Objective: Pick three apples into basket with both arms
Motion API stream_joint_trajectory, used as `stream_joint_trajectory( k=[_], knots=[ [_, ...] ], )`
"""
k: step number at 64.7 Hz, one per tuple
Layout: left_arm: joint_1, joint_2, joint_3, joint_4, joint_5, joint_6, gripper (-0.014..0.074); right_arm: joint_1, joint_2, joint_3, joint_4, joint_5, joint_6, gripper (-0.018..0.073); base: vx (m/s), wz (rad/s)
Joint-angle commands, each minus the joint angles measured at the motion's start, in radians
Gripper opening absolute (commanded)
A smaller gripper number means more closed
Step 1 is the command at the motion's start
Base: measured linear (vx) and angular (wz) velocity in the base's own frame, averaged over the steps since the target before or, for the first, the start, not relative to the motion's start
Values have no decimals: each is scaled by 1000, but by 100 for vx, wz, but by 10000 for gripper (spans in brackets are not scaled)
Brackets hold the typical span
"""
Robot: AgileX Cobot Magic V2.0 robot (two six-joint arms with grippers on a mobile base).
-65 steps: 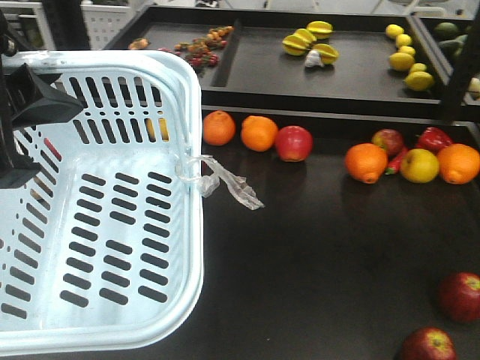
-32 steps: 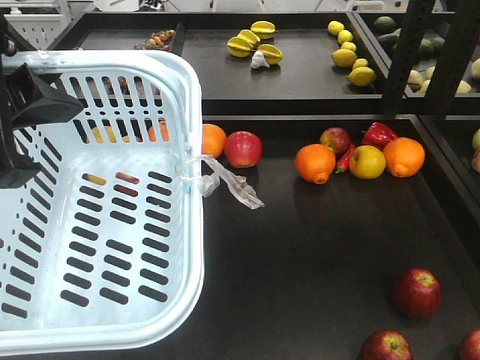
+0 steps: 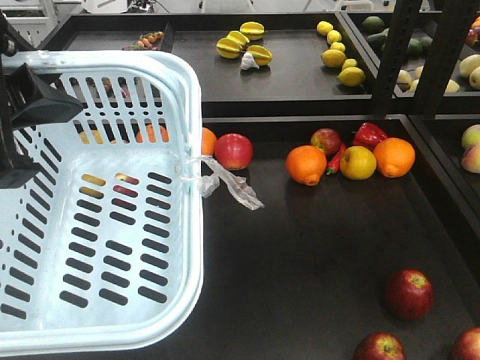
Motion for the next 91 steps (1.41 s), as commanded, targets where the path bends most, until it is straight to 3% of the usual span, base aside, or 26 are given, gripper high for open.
stream_joint_trajectory(
  k=[1,81,91],
  knots=[
    [-5,-24,-33,12,-49,-13,-6,-1,-9,13,-9,-74,-2,-9,0,0],
    [-5,-20,-33,12,-50,-13,-6,-1,-9,13,-9,-74,-2,-9,0,0],
    [-5,2,-31,11,-105,-13,-6,-1,-9,13,-9,-74,-2,-9,0,0]
  ],
)
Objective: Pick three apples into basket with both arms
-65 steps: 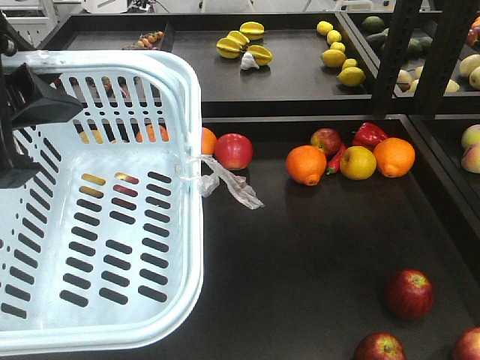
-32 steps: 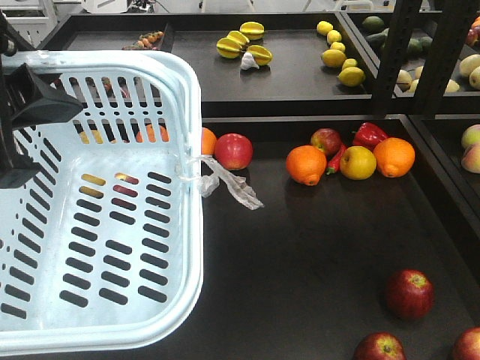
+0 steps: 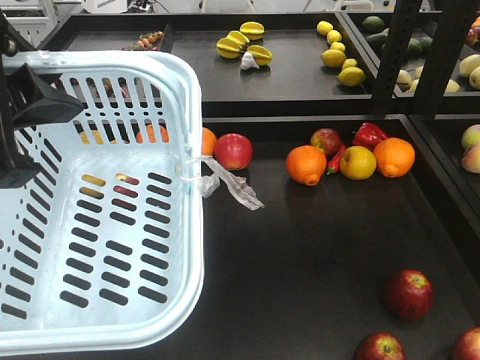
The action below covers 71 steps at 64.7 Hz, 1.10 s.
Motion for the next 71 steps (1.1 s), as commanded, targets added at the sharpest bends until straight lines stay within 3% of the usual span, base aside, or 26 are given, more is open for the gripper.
stream_joint_trajectory(
  k=[1,8,27,39,57,71],
  knots=[
    [-5,0,-30,11,-109,-13,-6,-1,-9,13,-9,-74,-2,-9,0,0],
    [-5,34,-28,1,-155,-13,-6,-1,-9,13,-9,-74,-2,-9,0,0],
    [-5,181,-28,-122,-237,13,-6,-1,-9,13,-9,-74,-2,-9,0,0],
    [-5,287,-28,-140,-284,12,-6,-1,-9,13,-9,-74,-2,-9,0,0],
    [-5,449,-28,-214,-444,13,-6,-1,-9,13,-9,-74,-2,-9,0,0],
    [-5,546,-28,-238,-474,25,-6,-1,-9,13,-9,-74,-2,-9,0,0]
  ],
)
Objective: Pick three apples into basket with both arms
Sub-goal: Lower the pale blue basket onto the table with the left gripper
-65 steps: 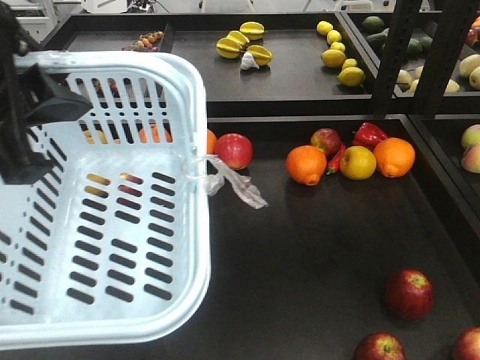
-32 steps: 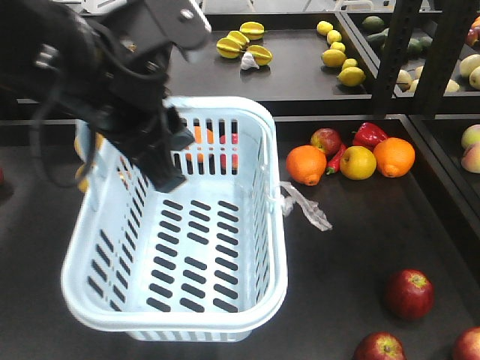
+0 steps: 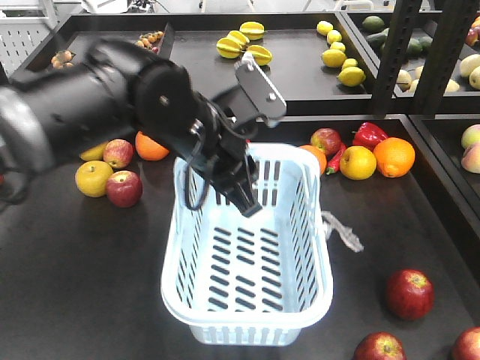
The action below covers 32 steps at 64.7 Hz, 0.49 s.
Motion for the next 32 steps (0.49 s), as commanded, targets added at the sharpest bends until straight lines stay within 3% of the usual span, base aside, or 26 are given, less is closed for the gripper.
stream_joint_trajectory(
  k=[1,15,32],
  knots=[
    [-5,-18,-28,-28,-74,11,-6,-1,-9,13,-9,-74,-2,-9,0,0],
    [-5,11,43,-114,-189,73,-6,-1,-9,13,-9,-74,-2,-9,0,0],
    [-2,11,172,-106,-297,73,-6,-1,-9,13,-9,-74,-2,-9,0,0]
  ],
)
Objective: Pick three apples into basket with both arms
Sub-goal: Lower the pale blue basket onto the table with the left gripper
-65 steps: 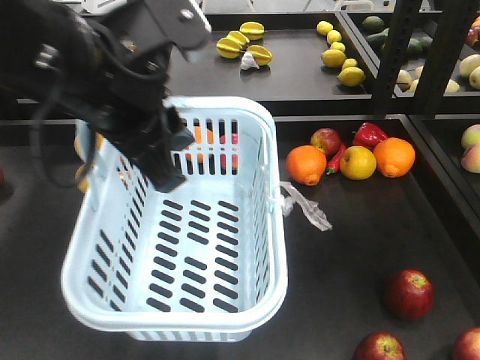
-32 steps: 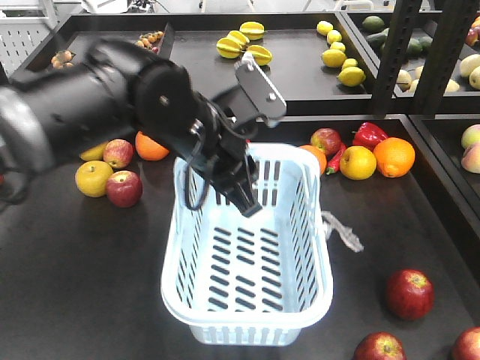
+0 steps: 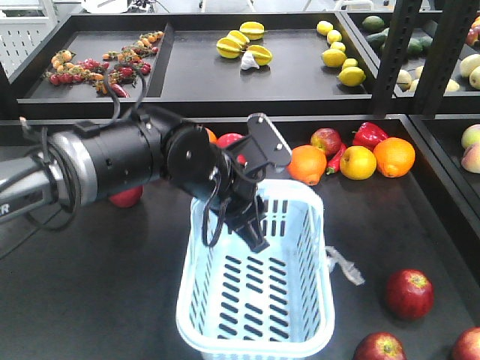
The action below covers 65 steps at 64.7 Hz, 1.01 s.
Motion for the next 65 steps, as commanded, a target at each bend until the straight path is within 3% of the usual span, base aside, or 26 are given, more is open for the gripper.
stream_joint_trajectory(
  k=[1,22,35,45,65],
  knots=[
    [-2,-54,11,-15,-101,-3,-6,-1,-9,13,-9,-74,-2,-9,0,0],
    [-2,-52,45,-15,-128,-8,0,-1,-9,13,-9,-74,-2,-9,0,0],
    [-2,-52,45,-15,-113,-9,56,-1,-9,13,-9,-74,-2,-9,0,0],
    [-2,-52,45,-15,-88,-9,171,-1,-9,13,-9,-74,-2,-9,0,0],
    [-2,-52,45,-22,-44,-10,491,-1,-9,13,-9,-74,-2,-9,0,0]
  ],
)
